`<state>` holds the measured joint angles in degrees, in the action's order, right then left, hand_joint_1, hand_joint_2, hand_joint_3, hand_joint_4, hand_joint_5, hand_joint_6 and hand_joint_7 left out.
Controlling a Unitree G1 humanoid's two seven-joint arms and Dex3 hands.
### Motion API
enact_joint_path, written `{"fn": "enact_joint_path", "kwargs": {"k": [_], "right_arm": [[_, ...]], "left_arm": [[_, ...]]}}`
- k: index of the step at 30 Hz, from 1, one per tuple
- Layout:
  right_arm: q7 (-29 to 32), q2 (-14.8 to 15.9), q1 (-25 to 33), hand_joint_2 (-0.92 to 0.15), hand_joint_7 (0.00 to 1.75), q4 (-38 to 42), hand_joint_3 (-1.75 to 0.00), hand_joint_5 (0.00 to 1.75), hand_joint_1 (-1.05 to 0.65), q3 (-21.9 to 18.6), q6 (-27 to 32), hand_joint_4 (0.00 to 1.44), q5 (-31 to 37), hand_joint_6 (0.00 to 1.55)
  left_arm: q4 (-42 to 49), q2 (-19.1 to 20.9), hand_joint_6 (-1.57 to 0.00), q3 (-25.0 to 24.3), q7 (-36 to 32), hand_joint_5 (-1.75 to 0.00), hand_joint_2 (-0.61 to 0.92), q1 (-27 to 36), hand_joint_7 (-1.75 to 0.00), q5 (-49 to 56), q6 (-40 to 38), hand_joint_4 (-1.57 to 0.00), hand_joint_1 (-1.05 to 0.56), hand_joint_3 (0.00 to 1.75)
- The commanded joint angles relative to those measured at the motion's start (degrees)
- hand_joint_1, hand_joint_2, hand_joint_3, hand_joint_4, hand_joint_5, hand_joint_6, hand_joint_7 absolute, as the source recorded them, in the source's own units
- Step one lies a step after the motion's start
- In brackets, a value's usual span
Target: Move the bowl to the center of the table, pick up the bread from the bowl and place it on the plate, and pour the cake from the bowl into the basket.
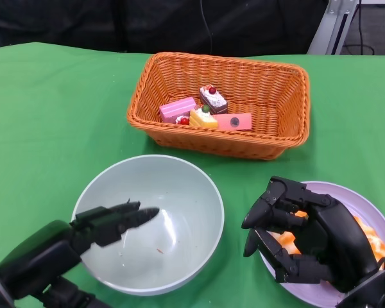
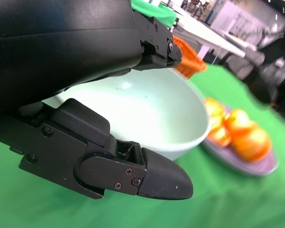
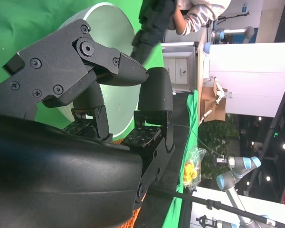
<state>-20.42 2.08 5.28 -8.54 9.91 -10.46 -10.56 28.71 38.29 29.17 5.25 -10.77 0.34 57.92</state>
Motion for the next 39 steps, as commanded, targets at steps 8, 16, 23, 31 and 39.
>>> {"fn": "enact_joint_path", "kwargs": {"k": [8, 16, 23, 31, 39], "right_arm": [[-2.75, 2.01, 0.8, -0.55, 1.31, -2.32, -0.95, 1.51, -0.2, 0.03, 3.23, 0.73, -1.58, 0.68], [-5.24, 3.55, 1.06, -0.55, 1.26, -2.33, -0.9, 1.48, -0.22, -0.19, 1.57, 0.72, -0.94, 0.71], [-5.79, 4.75, 2.15, -0.52, 1.28, -3.55, -0.91, 1.52, -0.23, -0.79, -0.41, 0.76, -0.42, 0.74], [-6.15, 4.69, 2.18, -0.49, 1.4, -4.58, -1.04, 1.61, -0.24, 0.57, -4.55, 0.75, 0.39, 0.7], [-6.6, 5.76, 4.02, -0.49, 1.37, -9.25, -1.04, 1.62, -0.23, 2.53, -1.42, 0.76, -0.36, 0.73]], "left_arm": [[-17.82, -13.04, -0.83, -11.96, 12.58, -0.29, 0.92, 8.14, -0.09, -26.97, -20.29, -0.92, -0.39, 0.19], [-23.2, -20.03, -0.83, -17.92, 14.09, -1.29, 0.91, 9.07, -0.91, -23.82, -30.79, -0.74, -0.02, 0.44], [-28.53, -20.05, -0.72, -18.42, 20.76, -1.58, 0.7, 11.85, -1.3, -23.07, -39.69, -0.71, -0.09, 0.81], [-32.4, -19.68, -0.68, -20.72, 29.11, -1.73, 0.62, 13.67, -1.47, -25.27, -45.86, -0.72, -0.14, 1.02], [-38.41, -19.52, -0.71, -22.26, 30.97, -1.7, 0.51, 16.2, -1.41, -24.7, -49.61, -0.73, -0.13, 1.18]]}}
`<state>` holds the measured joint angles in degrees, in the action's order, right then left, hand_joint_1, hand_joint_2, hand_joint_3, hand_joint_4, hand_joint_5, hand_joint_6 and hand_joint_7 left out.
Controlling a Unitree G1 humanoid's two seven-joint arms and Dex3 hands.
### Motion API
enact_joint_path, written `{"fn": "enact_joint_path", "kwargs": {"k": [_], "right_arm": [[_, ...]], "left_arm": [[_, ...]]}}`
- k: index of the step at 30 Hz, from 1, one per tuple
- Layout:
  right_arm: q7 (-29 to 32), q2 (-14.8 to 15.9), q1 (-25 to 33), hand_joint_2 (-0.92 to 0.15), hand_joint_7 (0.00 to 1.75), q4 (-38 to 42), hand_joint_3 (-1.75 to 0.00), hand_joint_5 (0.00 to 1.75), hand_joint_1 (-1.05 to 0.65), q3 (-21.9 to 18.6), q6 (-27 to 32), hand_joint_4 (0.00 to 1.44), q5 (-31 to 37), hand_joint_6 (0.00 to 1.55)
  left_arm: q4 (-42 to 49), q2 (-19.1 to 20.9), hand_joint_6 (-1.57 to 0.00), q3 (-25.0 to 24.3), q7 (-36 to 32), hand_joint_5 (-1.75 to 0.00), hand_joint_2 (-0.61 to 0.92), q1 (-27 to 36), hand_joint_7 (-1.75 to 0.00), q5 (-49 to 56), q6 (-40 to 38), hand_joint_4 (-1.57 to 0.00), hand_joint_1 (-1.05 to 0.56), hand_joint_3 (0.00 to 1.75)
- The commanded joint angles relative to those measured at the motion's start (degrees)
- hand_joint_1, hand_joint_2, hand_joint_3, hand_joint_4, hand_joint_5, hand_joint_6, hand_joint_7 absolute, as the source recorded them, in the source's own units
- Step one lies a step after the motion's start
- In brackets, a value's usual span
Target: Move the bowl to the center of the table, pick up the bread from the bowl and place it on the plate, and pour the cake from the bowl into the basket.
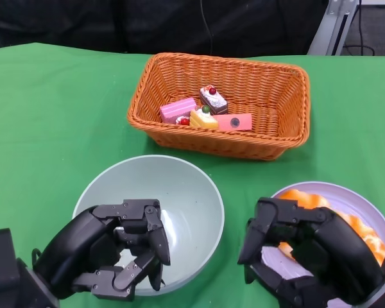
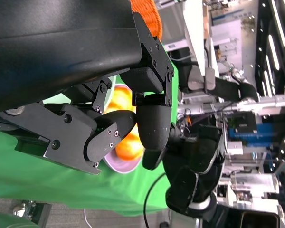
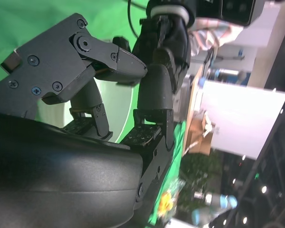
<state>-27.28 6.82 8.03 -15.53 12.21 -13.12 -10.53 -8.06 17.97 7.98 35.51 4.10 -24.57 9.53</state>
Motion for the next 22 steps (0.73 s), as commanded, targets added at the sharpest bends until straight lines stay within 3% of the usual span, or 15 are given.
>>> {"fn": "enact_joint_path", "kwargs": {"k": [1, 22], "right_arm": [[0.46, 1.01, 1.51, -0.49, 1.37, -2.81, -1.03, 1.62, -0.23, 0.35, 1.36, 0.77, -0.13, 0.74], [0.43, 1.26, 2.4, -0.47, 1.36, -5.49, -1.02, 1.63, -0.3, 1.34, 3.12, 0.79, -1.62, 0.77]], "left_arm": [[-2.13, 0.83, -0.7, -1.19, 0.87, -1.7, 0.52, 1.57, -1.41, 0.15, -1.58, -0.73, -0.12, 1.19], [-2.01, -1.08, -0.7, -1.94, 3.05, -1.73, 0.5, 1.69, -1.43, 1.3, -1.63, -0.72, -0.15, 1.2]]}}
